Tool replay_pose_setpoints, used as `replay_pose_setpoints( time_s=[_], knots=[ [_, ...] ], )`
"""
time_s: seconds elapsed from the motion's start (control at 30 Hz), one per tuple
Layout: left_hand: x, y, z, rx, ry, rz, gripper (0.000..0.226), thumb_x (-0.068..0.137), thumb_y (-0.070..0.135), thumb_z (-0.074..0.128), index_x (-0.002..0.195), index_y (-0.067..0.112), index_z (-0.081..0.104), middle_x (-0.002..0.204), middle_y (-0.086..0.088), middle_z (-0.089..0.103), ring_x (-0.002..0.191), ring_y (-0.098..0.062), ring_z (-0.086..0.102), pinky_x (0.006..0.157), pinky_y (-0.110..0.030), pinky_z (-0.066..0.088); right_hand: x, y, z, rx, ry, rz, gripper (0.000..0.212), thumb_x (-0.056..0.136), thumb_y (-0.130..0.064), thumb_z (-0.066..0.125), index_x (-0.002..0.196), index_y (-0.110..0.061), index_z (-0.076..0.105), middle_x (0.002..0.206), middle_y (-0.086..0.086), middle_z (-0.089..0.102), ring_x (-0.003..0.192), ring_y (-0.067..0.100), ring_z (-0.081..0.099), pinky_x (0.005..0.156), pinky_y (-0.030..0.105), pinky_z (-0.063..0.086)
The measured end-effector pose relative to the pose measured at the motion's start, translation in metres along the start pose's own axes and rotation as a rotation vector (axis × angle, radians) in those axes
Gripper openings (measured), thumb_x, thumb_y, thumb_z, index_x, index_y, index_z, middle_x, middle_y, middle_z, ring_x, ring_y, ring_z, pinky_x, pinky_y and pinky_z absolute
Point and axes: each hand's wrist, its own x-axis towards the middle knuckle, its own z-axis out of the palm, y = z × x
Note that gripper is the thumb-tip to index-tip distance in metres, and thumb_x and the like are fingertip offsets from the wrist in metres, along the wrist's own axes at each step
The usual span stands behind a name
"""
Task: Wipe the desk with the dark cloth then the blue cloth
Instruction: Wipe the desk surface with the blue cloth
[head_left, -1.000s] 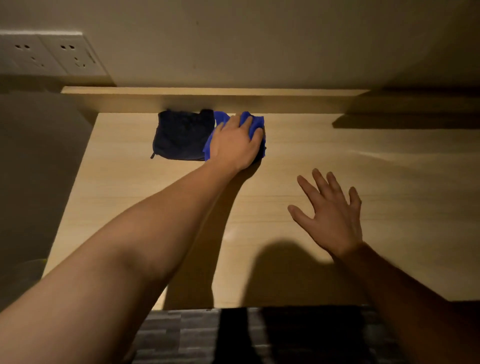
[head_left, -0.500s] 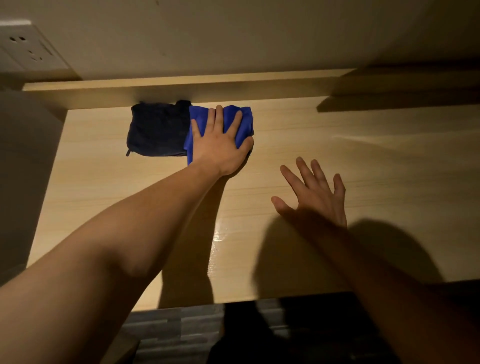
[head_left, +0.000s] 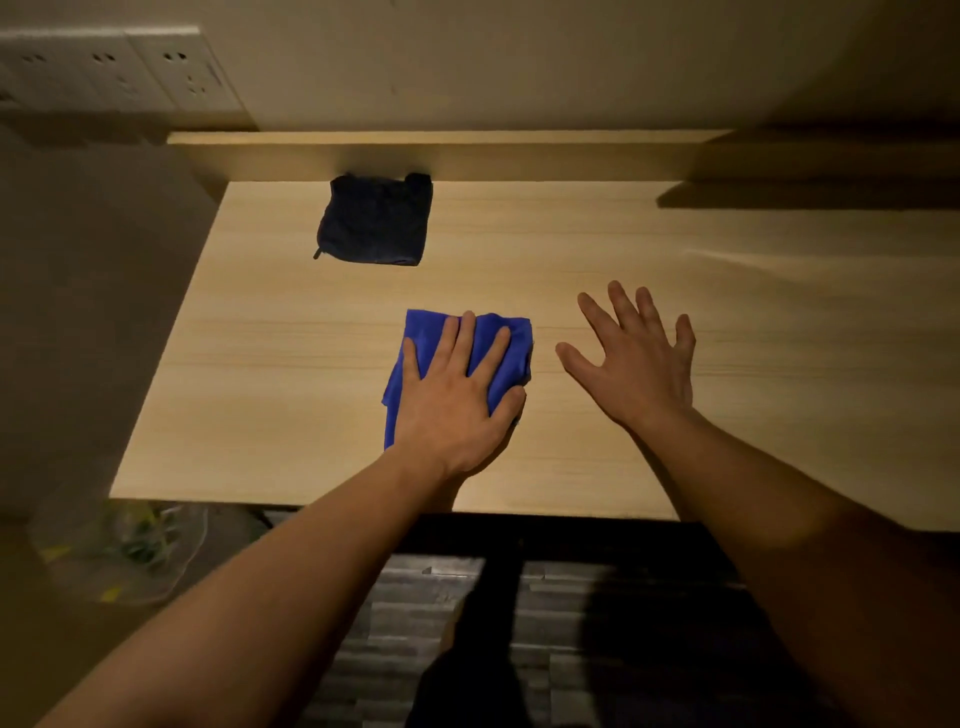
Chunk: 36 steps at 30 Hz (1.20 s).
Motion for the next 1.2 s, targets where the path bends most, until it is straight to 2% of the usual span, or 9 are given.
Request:
replay_pose_setpoints(
  time_s=[0.3,0.47,0.57,0.63,0.77,0.87,0.97,1.03,1.2],
  knots=[
    [-0.09,0.028,0.031,0.002,0.039,-0.061,0.075,0.104,0.067,0.013,0.171,0.036,0.0,0.179,-0.003,-0.008,0.165,-0.022,-0.01,0.129,-0.056,-0.014,-0.003,0.0,-0.001,0.026,0.007,-0.01,0.081,0.092,-0.085,0.018,0.163,-0.047,0.015,0.175,-0.006,0.006,0.161,0.022,0.0,0.123,0.063,0.003],
    [-0.117,0.046,0.045,-0.18,0.33,-0.014,0.061,0.102,0.047,0.047,0.153,0.016,0.059,0.16,-0.011,0.054,0.148,-0.031,0.051,0.126,-0.05,0.035,-0.004,0.001,-0.003,0.05,0.0,-0.026,0.08,0.092,-0.084,0.021,0.162,-0.046,0.019,0.175,-0.007,0.009,0.161,0.02,0.001,0.123,0.062,0.002],
    [-0.127,0.066,0.033,-0.381,0.337,-0.078,0.053,0.103,0.045,0.047,0.147,0.021,0.066,0.15,0.0,0.064,0.133,-0.023,0.063,0.109,-0.04,0.053,-0.007,0.006,-0.004,0.145,0.002,-0.034,0.072,0.096,-0.077,0.029,0.159,-0.043,0.032,0.173,-0.008,0.016,0.16,0.018,0.005,0.124,0.057,0.0],
    [-0.111,0.073,0.015,-0.485,0.366,-0.098,0.05,0.103,0.044,0.046,0.144,0.023,0.067,0.146,0.005,0.066,0.122,-0.02,0.066,0.099,-0.027,0.049,-0.011,0.011,-0.008,0.305,0.024,-0.039,0.06,0.101,-0.066,0.039,0.154,-0.039,0.044,0.171,-0.007,0.025,0.16,0.015,0.01,0.125,0.053,0.001],
    [-0.024,0.073,-0.033,-0.447,0.476,0.001,0.049,0.104,0.041,0.046,0.138,0.016,0.071,0.139,-0.003,0.07,0.113,-0.022,0.063,0.09,-0.029,0.046,-0.021,0.029,-0.021,0.445,0.094,0.002,0.046,0.106,-0.047,0.047,0.149,-0.033,0.052,0.168,-0.007,0.033,0.158,0.012,0.017,0.123,0.047,0.009],
    [0.062,0.071,-0.065,-0.344,0.386,0.029,0.051,0.109,0.042,0.044,0.152,0.018,0.059,0.149,-0.006,0.062,0.127,-0.028,0.06,0.108,-0.042,0.045,-0.026,0.045,-0.031,0.447,0.12,0.021,0.045,0.107,-0.046,0.043,0.148,-0.032,0.054,0.167,-0.007,0.035,0.157,0.012,0.019,0.122,0.047,0.013],
    [0.139,0.069,-0.082,-0.265,0.168,0.058,0.069,0.109,0.063,0.034,0.169,0.029,0.027,0.175,-0.01,0.027,0.161,-0.032,0.024,0.13,-0.055,0.015,-0.018,0.054,-0.039,0.413,0.113,0.023,0.044,0.108,-0.043,0.044,0.15,-0.032,0.053,0.168,-0.007,0.033,0.157,0.013,0.019,0.122,0.049,0.013],
    [0.169,0.065,-0.088,-0.222,0.01,0.063,0.088,0.099,0.084,0.026,0.171,0.04,-0.001,0.18,-0.006,-0.008,0.165,-0.029,-0.01,0.127,-0.062,-0.008,-0.008,0.053,-0.044,0.391,0.111,0.035,0.044,0.108,-0.04,0.047,0.151,-0.033,0.051,0.169,-0.007,0.031,0.158,0.012,0.017,0.122,0.047,0.012],
    [0.14,0.018,-0.071,-0.265,0.077,-0.061,0.075,0.106,0.073,0.02,0.171,0.038,0.002,0.18,-0.001,-0.008,0.165,-0.027,-0.011,0.13,-0.061,-0.004,0.032,0.024,-0.054,0.383,0.121,-0.015,0.047,0.107,-0.039,0.048,0.153,-0.032,0.049,0.17,-0.006,0.029,0.158,0.013,0.018,0.12,0.043,0.015]
  ],
)
